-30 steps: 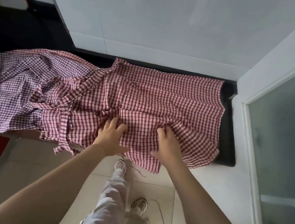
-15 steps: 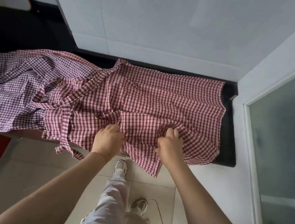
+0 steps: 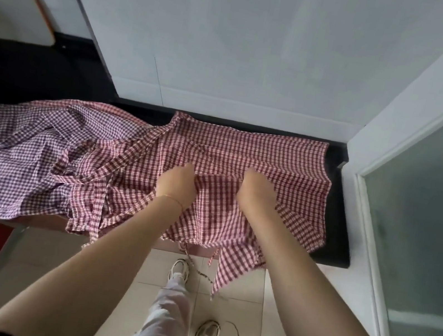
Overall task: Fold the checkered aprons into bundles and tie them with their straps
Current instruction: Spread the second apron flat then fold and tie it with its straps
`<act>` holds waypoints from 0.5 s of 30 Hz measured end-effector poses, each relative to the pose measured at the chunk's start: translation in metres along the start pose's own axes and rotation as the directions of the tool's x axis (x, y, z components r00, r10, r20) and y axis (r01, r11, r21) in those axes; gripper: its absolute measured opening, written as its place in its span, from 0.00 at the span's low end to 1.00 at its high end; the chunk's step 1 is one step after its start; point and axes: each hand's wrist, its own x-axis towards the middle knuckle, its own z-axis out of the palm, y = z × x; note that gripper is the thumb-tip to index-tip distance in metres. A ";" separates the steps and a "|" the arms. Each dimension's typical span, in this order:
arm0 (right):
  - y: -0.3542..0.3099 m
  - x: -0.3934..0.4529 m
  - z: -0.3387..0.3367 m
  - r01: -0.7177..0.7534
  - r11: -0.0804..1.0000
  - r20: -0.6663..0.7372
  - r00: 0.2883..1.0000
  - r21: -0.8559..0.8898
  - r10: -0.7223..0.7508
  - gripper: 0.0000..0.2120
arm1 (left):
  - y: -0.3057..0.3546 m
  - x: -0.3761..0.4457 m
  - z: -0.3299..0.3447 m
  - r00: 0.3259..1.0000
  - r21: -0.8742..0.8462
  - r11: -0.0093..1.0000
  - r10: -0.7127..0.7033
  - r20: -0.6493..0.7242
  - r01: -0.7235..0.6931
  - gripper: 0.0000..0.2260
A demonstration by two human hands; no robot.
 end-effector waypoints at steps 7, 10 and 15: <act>0.027 0.000 0.050 0.093 0.961 0.339 0.923 0.261 -0.182 0.53 | -0.028 -0.002 0.066 0.967 -0.125 0.980 0.177 0.184 -0.156 0.40; 0.043 -0.005 0.074 0.327 0.940 0.414 0.872 -0.096 -0.262 0.59 | -0.036 0.002 0.083 0.908 0.095 0.965 0.192 0.372 -0.243 0.54; 0.050 -0.008 0.088 0.328 0.939 0.005 0.944 -0.101 -0.329 0.29 | -0.030 -0.002 0.093 0.937 0.161 0.954 0.198 0.289 -0.252 0.36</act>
